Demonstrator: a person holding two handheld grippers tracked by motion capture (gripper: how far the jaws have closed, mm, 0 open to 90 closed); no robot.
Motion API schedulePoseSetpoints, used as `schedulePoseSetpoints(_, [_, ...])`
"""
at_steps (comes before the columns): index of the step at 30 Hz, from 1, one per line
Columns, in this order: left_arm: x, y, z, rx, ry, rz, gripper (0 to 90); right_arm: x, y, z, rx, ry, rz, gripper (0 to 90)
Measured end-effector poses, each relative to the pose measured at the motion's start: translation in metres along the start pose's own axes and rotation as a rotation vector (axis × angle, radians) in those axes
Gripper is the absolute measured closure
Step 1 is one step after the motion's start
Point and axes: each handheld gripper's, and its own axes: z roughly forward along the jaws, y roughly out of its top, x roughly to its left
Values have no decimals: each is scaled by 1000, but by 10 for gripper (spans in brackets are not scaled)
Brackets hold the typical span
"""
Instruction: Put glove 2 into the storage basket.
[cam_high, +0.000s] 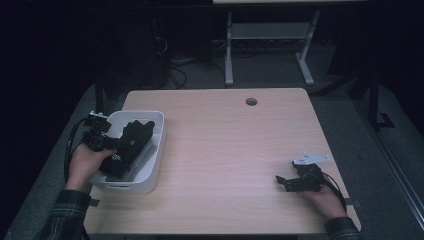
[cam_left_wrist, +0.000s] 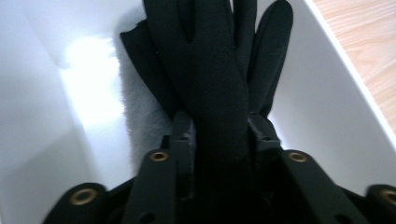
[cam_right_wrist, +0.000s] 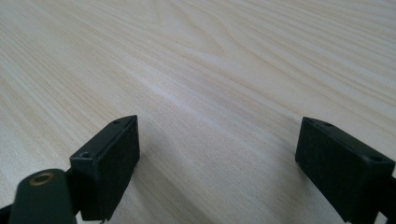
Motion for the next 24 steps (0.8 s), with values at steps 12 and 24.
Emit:
schedulePoseSetpoints(12, [-4, 4, -9, -86, 74, 16, 251, 0, 0, 0, 0, 0, 0, 135])
schedulePoseSetpoints(24, [-48, 29, -18, -181, -27, 108, 224, 0, 0, 0, 0, 0, 0, 135])
